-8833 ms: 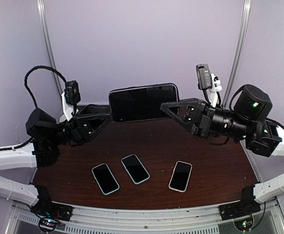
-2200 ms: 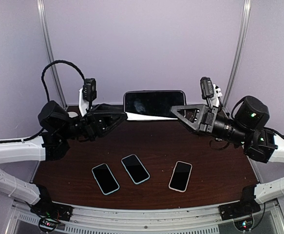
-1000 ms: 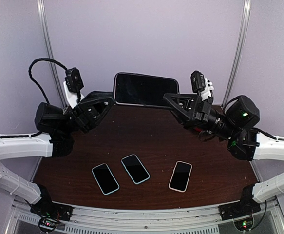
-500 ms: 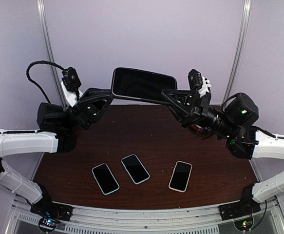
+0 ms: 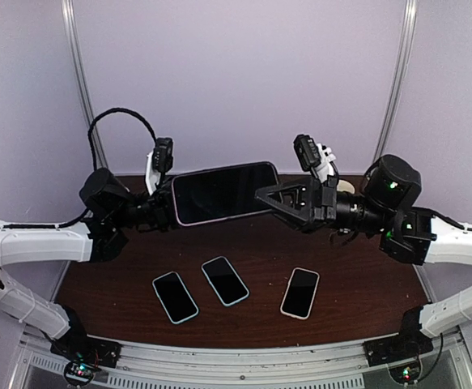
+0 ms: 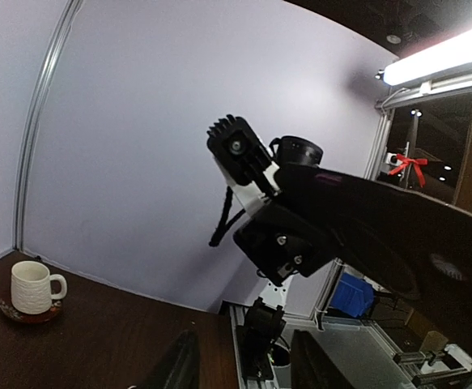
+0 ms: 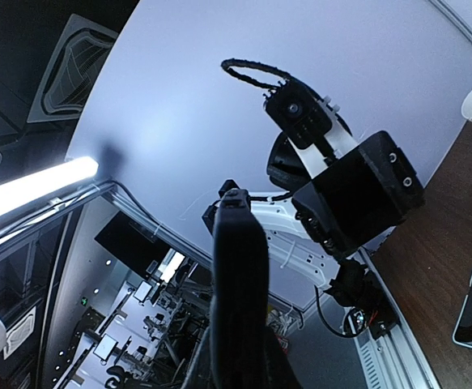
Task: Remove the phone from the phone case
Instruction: Remove the phone from the phone case.
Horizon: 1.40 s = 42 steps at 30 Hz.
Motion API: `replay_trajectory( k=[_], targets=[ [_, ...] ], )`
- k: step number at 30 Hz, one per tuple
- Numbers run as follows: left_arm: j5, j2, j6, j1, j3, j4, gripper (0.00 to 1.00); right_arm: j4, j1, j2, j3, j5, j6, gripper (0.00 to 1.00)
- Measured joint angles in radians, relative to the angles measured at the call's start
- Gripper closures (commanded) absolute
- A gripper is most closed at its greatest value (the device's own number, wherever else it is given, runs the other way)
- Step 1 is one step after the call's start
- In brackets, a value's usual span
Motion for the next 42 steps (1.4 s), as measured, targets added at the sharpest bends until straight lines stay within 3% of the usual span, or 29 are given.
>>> replay_trajectory(
  k=[3, 6, 12, 20, 27, 35, 42],
  targets=[
    [0.008, -0.055, 0.014, 0.000, -0.024, -0.053, 0.51, -0.034, -0.035, -0.012, 0.000, -0.020, -0.027, 1.00],
    [-0.002, -0.130, 0.062, 0.000, -0.031, -0.145, 0.38, -0.043, -0.061, -0.016, 0.000, -0.049, -0.053, 1.00],
    [-0.081, -0.282, 0.246, 0.003, -0.031, -0.456, 0.27, -0.166, -0.086, -0.042, 0.032, -0.097, -0.220, 1.00],
    [-0.145, -0.399, 0.595, 0.011, -0.011, -0.858, 0.27, -0.378, -0.099, -0.152, 0.066, -0.069, -0.632, 1.00],
    [-0.090, -0.486, 0.986, 0.010, 0.017, -1.104, 0.28, -0.475, -0.071, -0.266, -0.014, -0.047, -1.161, 1.00],
    [-0.022, -0.478, 1.308, -0.010, 0.026, -1.226, 0.32, -0.664, -0.058, -0.212, -0.010, -0.060, -1.664, 1.00],
    [-0.119, -0.431, 1.426, -0.116, 0.032, -1.247, 0.38, -0.764, -0.058, -0.099, 0.053, -0.075, -1.838, 1.00]
  ],
)
